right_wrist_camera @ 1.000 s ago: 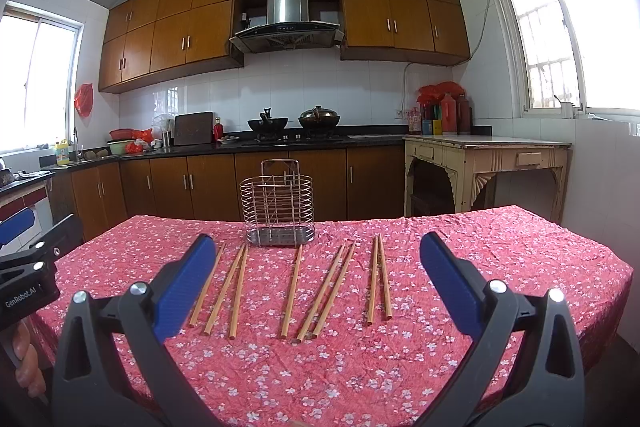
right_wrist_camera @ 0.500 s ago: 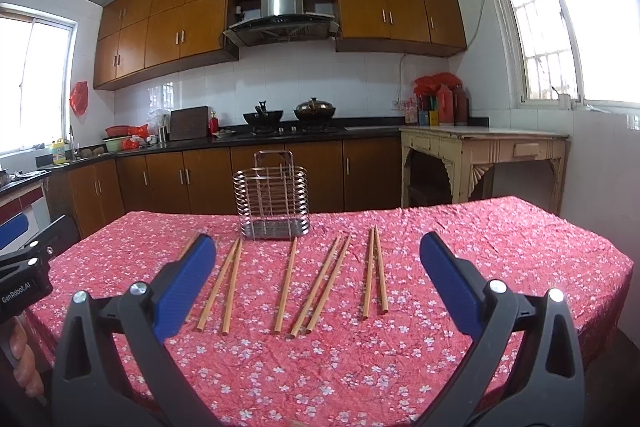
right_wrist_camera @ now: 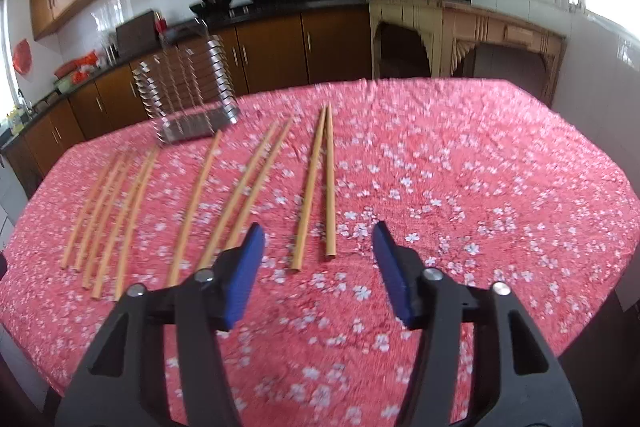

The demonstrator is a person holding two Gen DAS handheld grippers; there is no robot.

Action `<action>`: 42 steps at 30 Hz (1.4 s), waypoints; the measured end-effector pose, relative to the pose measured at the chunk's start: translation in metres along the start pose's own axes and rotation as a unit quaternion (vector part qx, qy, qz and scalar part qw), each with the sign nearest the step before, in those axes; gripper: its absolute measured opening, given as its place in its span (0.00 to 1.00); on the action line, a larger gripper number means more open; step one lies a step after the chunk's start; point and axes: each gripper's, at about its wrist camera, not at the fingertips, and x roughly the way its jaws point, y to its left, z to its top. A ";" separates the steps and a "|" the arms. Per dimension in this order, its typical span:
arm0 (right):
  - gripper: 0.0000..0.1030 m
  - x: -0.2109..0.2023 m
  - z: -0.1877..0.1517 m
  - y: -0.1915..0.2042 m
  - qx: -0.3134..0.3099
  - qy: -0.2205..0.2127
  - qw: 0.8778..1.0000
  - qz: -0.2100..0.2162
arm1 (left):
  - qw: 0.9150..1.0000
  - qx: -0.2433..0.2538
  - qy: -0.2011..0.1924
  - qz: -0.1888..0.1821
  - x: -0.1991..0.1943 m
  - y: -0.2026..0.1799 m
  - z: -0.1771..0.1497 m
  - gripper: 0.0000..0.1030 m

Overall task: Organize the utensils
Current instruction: 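Grasp a wooden chopstick with the right tool while the left tool grasps another chopstick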

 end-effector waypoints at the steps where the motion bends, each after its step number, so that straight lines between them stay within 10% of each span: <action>1: 0.44 0.008 0.001 -0.002 0.002 0.010 1.000 -0.004 | 1.000 -0.005 0.010 0.000 0.006 0.003 0.001 0.96; 12: 0.08 0.056 0.010 -0.006 -0.001 0.078 0.996 -0.032 | 0.998 0.003 0.060 0.003 0.037 0.013 0.004 0.77; 39: 0.08 0.103 0.057 -0.075 0.061 0.068 0.987 -0.130 | 0.988 0.061 0.139 -0.006 0.096 -0.016 0.010 0.36; 42: 0.08 0.104 0.057 -0.078 0.060 0.068 0.987 -0.130 | 0.988 0.073 0.137 -0.002 0.098 -0.021 0.012 0.19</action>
